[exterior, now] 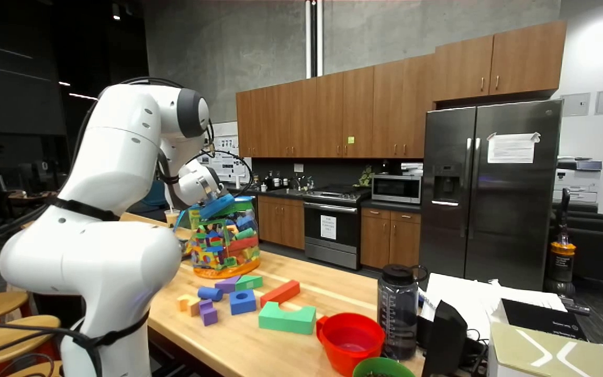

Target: Remove one purple block from the clear bag and put it on the counter.

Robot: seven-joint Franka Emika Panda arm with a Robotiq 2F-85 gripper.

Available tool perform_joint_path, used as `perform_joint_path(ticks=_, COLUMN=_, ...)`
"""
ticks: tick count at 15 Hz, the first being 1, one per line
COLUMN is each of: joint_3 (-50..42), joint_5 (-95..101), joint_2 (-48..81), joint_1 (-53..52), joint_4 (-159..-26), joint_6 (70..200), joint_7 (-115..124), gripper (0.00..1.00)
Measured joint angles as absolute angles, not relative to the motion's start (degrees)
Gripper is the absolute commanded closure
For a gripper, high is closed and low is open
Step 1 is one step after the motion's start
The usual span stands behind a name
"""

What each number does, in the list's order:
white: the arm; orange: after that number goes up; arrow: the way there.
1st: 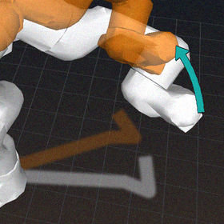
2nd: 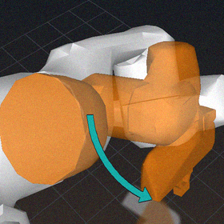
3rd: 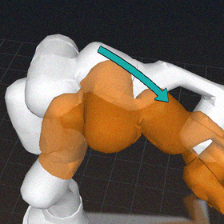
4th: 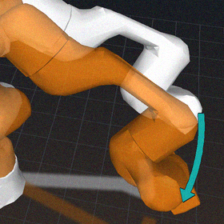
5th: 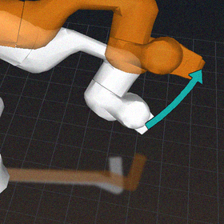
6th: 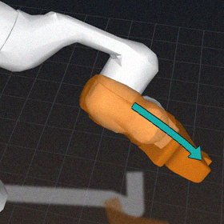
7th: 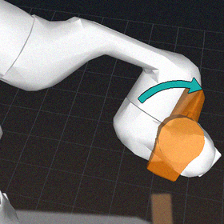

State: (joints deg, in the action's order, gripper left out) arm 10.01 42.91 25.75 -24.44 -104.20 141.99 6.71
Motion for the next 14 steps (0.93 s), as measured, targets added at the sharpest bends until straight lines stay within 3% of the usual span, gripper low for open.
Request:
perform_joint_path(ticks=6, joint_3=10.00, joint_5=42.91, joint_2=27.03, joint_1=-25.01, joint_4=-101.63, joint_6=141.59, joint_7=6.57, gripper=0.95)
perform_joint_path(ticks=14, joint_3=9.90, joint_5=42.40, joint_2=24.69, joint_1=-24.15, joint_4=-94.10, joint_6=136.85, joint_7=2.47, gripper=0.93)
